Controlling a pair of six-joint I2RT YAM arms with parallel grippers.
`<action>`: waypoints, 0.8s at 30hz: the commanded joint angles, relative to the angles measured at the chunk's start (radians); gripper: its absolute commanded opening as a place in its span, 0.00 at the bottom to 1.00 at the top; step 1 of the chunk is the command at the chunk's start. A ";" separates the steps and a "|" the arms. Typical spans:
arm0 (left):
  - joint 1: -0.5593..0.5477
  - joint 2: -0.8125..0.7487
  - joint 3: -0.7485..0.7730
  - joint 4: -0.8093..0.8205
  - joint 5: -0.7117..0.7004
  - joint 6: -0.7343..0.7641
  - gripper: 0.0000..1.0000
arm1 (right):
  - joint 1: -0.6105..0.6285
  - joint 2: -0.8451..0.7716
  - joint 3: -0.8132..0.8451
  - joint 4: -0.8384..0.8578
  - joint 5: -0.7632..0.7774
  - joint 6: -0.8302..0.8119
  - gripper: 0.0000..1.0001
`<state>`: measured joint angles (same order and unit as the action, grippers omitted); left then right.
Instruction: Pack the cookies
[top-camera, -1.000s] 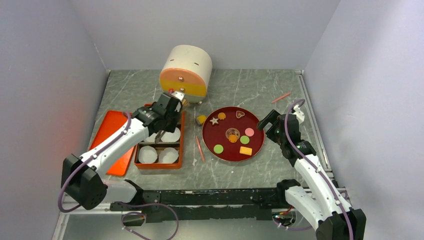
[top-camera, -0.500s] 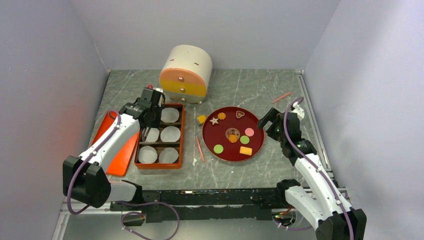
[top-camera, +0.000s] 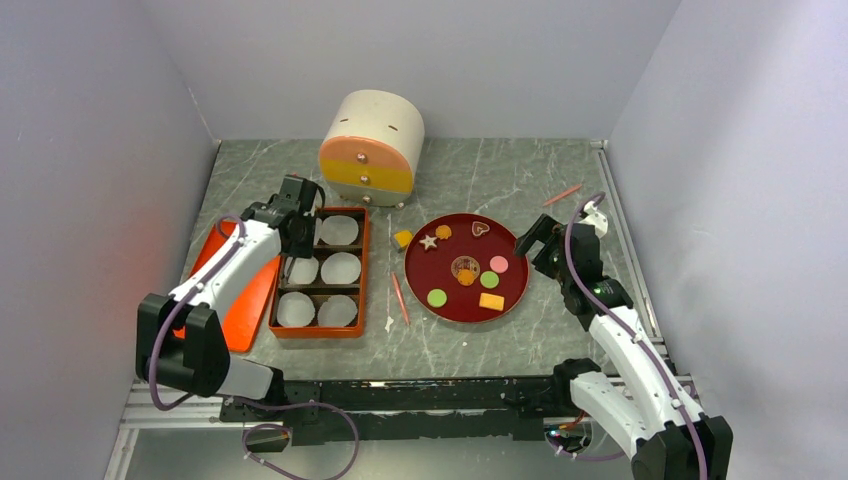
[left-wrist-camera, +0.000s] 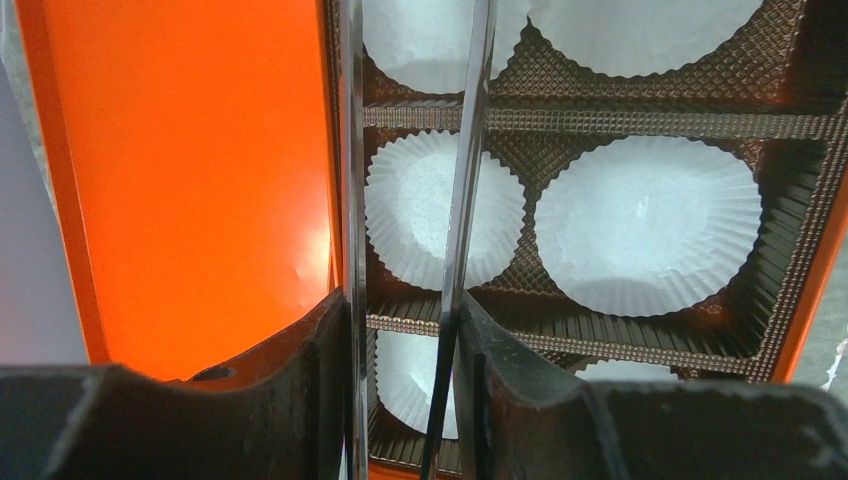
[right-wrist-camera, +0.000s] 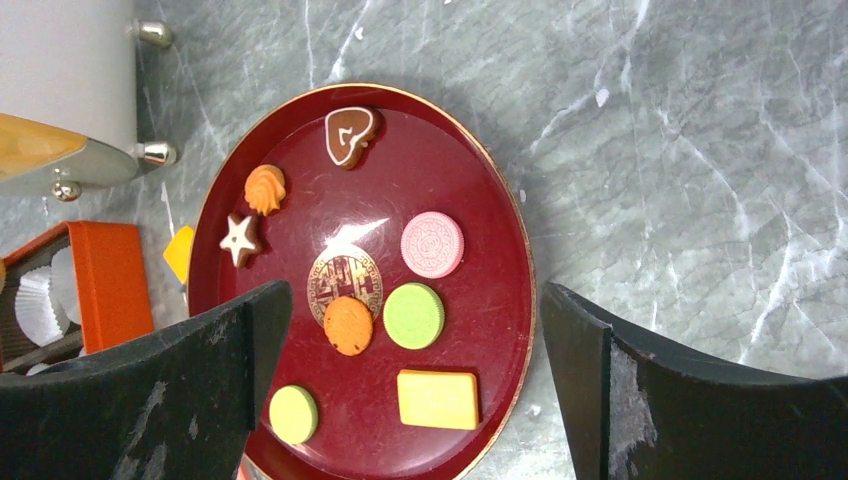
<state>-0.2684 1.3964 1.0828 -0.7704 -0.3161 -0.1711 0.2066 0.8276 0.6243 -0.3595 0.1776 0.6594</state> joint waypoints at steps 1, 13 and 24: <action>0.009 0.005 0.011 -0.028 -0.040 -0.014 0.26 | 0.001 0.008 0.033 0.051 0.015 -0.029 1.00; 0.011 -0.084 0.034 -0.088 -0.026 -0.024 0.27 | 0.001 0.043 0.035 0.077 0.011 -0.043 1.00; 0.011 -0.050 -0.012 -0.060 0.006 -0.038 0.26 | 0.001 0.051 0.030 0.088 0.002 -0.038 1.00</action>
<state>-0.2611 1.3396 1.0805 -0.8532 -0.3153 -0.1825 0.2066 0.8810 0.6239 -0.3202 0.1768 0.6319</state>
